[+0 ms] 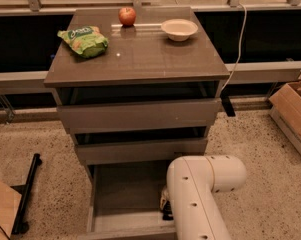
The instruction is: Pick rxbar chocolate from bottom drawer and place on counter
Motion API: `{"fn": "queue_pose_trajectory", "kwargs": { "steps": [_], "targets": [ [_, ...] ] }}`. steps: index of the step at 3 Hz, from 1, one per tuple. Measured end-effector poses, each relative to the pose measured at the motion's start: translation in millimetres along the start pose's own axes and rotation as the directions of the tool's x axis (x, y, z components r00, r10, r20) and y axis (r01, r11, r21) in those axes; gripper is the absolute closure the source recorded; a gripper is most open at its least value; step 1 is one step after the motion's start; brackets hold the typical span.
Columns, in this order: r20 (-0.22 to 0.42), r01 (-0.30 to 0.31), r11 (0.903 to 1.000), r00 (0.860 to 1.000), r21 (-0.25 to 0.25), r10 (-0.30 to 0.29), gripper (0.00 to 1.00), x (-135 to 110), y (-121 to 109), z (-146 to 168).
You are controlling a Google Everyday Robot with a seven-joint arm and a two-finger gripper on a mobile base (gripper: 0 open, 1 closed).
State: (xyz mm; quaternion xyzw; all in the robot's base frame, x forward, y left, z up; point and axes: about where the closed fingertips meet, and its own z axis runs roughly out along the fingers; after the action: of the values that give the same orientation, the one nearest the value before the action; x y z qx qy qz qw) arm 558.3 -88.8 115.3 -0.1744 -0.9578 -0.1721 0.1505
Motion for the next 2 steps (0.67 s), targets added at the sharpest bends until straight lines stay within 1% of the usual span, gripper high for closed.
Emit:
{"fn": "queue_pose_trajectory", "kwargs": {
  "steps": [1,2],
  "targets": [
    [0.000,0.000,1.0000,1.000,0.000,0.000,0.96,1.4,1.1,-3.7],
    [-0.006,-0.039,0.9992,0.999,0.011,0.039,1.00,2.4,-4.1,2.5]
  ]
}}
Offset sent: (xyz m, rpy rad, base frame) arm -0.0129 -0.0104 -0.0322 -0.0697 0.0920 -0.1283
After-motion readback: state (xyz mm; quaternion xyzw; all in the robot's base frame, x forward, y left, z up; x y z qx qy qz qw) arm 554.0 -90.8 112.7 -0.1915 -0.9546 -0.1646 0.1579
